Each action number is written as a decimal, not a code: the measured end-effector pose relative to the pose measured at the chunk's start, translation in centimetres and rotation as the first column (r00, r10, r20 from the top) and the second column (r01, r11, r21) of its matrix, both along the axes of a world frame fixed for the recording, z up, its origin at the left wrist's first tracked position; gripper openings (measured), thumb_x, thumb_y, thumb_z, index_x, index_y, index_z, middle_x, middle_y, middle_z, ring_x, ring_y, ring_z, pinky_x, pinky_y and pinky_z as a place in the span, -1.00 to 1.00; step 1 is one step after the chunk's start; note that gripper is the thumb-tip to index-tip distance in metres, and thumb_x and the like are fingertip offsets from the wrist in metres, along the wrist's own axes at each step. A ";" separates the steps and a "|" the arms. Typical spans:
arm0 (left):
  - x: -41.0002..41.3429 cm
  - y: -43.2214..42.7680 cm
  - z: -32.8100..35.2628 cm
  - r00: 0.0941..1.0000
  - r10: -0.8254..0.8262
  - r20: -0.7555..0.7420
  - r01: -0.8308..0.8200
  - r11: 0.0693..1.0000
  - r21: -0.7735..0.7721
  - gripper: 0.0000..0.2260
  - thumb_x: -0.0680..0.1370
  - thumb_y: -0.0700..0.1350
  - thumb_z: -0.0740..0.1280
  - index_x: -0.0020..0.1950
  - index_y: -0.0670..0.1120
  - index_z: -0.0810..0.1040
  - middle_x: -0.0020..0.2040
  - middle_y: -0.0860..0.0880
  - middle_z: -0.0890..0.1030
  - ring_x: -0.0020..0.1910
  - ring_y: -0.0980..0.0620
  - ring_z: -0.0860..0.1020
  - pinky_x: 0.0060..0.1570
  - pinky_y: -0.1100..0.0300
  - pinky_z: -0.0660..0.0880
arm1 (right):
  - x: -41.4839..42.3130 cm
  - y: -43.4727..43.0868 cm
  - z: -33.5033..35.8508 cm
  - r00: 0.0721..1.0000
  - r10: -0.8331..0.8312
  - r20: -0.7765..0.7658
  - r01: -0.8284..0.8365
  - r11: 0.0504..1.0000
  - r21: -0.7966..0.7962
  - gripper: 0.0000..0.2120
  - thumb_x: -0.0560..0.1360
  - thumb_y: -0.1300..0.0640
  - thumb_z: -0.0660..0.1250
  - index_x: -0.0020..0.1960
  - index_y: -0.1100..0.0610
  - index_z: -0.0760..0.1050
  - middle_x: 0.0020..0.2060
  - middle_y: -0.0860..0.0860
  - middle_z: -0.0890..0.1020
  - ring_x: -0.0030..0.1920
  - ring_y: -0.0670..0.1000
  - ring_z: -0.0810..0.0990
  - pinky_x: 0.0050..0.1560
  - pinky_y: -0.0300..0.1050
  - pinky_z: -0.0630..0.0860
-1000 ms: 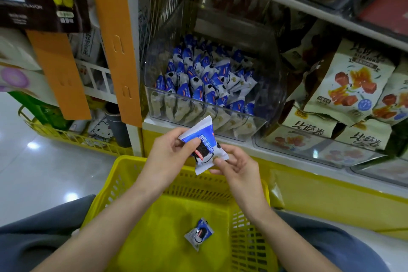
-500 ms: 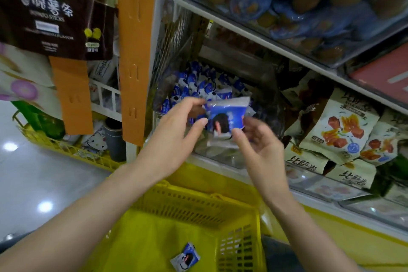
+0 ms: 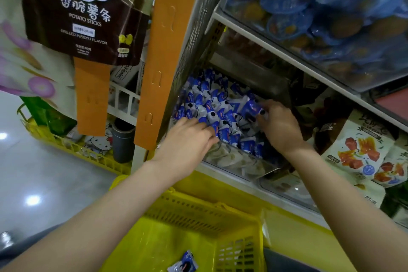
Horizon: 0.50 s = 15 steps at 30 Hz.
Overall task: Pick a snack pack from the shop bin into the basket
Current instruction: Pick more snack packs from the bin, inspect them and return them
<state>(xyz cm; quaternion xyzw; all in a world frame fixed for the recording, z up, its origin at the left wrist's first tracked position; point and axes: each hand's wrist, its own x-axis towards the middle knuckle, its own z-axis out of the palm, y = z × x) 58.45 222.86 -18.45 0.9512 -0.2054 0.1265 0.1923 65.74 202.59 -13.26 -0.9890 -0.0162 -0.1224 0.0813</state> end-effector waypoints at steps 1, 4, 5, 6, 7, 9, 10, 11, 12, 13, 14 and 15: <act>-0.1 0.0 0.0 1.000 0.000 0.002 0.000 1.000 0.000 -0.68 0.63 0.05 0.03 0.15 -0.03 0.51 0.07 0.03 0.60 0.08 0.02 0.46 0.08 0.15 0.24 | 0.3 0.0 0.1 0.995 -0.030 -0.099 0.021 0.995 -0.096 -0.71 0.52 0.12 0.29 0.23 0.10 0.45 0.07 0.09 0.60 0.00 0.05 0.57 -0.10 -0.12 0.43; -0.1 0.1 0.0 1.000 0.000 0.006 0.000 1.000 -0.013 -0.69 0.63 0.05 0.04 0.14 -0.03 0.52 0.07 0.02 0.60 0.08 0.02 0.46 0.08 0.15 0.24 | 0.9 0.3 -0.1 0.955 -0.112 -0.273 0.055 0.976 -0.209 -0.69 0.51 0.10 0.31 0.25 0.08 0.47 0.12 0.10 0.59 0.09 0.08 0.57 -0.02 -0.09 0.44; -0.1 0.1 0.0 1.000 -0.001 0.005 0.001 1.000 -0.018 -0.69 0.63 0.05 0.04 0.14 -0.03 0.52 0.07 0.02 0.60 0.07 0.02 0.46 0.08 0.15 0.24 | 1.2 0.3 -0.3 0.955 -0.117 -0.272 0.071 0.983 -0.170 -0.68 0.51 0.10 0.32 0.26 0.10 0.48 0.14 0.10 0.59 0.13 0.09 0.55 0.01 -0.09 0.44; -0.1 0.0 0.0 1.000 -0.002 0.006 0.002 1.000 -0.023 -0.69 0.63 0.04 0.04 0.14 -0.03 0.52 0.06 0.02 0.60 0.07 0.02 0.46 0.08 0.15 0.24 | 1.4 0.3 -0.5 0.959 -0.115 -0.258 0.090 0.990 -0.106 -0.66 0.50 0.10 0.34 0.26 0.12 0.48 0.16 0.12 0.58 0.15 0.10 0.54 0.04 -0.08 0.44; -0.1 0.0 -0.1 1.000 -0.002 0.006 0.003 1.000 -0.030 -0.69 0.63 0.04 0.04 0.14 -0.04 0.52 0.06 0.02 0.60 0.06 0.01 0.46 0.08 0.15 0.24 | 1.7 0.3 -0.8 0.963 -0.118 -0.243 0.112 0.993 -0.038 -0.65 0.49 0.10 0.35 0.26 0.14 0.48 0.17 0.13 0.57 0.17 0.11 0.53 0.08 -0.06 0.44; -0.1 0.0 -0.1 1.000 0.001 0.007 -0.001 0.999 -0.042 -0.70 0.63 0.03 0.04 0.13 -0.04 0.52 0.05 0.01 0.60 0.06 0.01 0.47 0.09 0.15 0.24 | 2.0 0.4 -1.4 0.965 -0.138 -0.222 0.157 0.985 0.070 -0.63 0.48 0.09 0.36 0.25 0.17 0.47 0.18 0.15 0.56 0.19 0.12 0.52 0.12 -0.05 0.44; -0.1 0.0 -0.1 1.000 0.005 0.009 -0.005 0.999 -0.042 -0.70 0.63 0.03 0.04 0.13 -0.04 0.51 0.05 0.01 0.60 0.06 0.01 0.47 0.09 0.15 0.24 | 2.1 0.5 -1.7 0.965 -0.142 -0.218 0.169 0.980 0.108 -0.63 0.48 0.08 0.37 0.25 0.17 0.47 0.17 0.15 0.57 0.19 0.12 0.52 0.13 -0.06 0.44; -0.1 0.0 -0.1 1.000 0.008 0.012 -0.008 0.999 -0.040 -0.70 0.63 0.03 0.04 0.13 -0.04 0.51 0.05 0.02 0.60 0.06 0.01 0.47 0.09 0.15 0.23 | 2.1 0.5 -2.0 0.964 -0.138 -0.226 0.171 0.976 0.132 -0.63 0.47 0.08 0.38 0.24 0.18 0.47 0.16 0.14 0.57 0.18 0.11 0.53 0.13 -0.06 0.44; -0.1 0.0 -0.2 1.000 0.010 0.015 -0.009 0.999 -0.041 -0.70 0.63 0.03 0.04 0.12 -0.04 0.51 0.04 0.02 0.60 0.05 0.01 0.47 0.08 0.16 0.23 | 2.1 0.4 -2.2 0.959 -0.126 -0.252 0.166 0.976 0.142 -0.63 0.47 0.09 0.38 0.24 0.17 0.48 0.15 0.14 0.57 0.17 0.11 0.53 0.13 -0.07 0.44; -0.2 0.0 -0.2 1.000 0.010 0.016 -0.010 0.999 -0.043 -0.70 0.63 0.03 0.04 0.12 -0.04 0.52 0.04 0.01 0.60 0.04 0.01 0.47 0.08 0.16 0.23 | 2.1 0.3 -2.4 0.948 -0.113 -0.299 0.157 0.979 0.127 -0.64 0.47 0.10 0.39 0.23 0.17 0.48 0.14 0.14 0.58 0.16 0.10 0.53 0.12 -0.08 0.44; -0.2 0.0 -0.2 1.000 0.011 0.018 -0.010 0.999 -0.046 -0.70 0.63 0.03 0.05 0.11 -0.05 0.52 0.03 0.01 0.60 0.04 0.01 0.47 0.07 0.15 0.24 | 2.1 0.2 -2.5 0.930 -0.103 -0.352 0.143 0.986 0.090 -0.65 0.47 0.11 0.39 0.22 0.16 0.48 0.13 0.13 0.58 0.15 0.09 0.54 0.11 -0.10 0.44; -0.2 0.0 -0.2 1.000 0.011 0.022 -0.010 0.999 -0.051 -0.70 0.63 0.02 0.05 0.11 -0.05 0.52 0.02 0.01 0.60 0.03 0.00 0.47 0.07 0.15 0.24 | 2.0 0.2 -2.5 0.915 -0.100 -0.391 0.131 0.990 0.054 -0.66 0.46 0.12 0.39 0.21 0.16 0.49 0.12 0.13 0.58 0.14 0.09 0.54 0.10 -0.11 0.44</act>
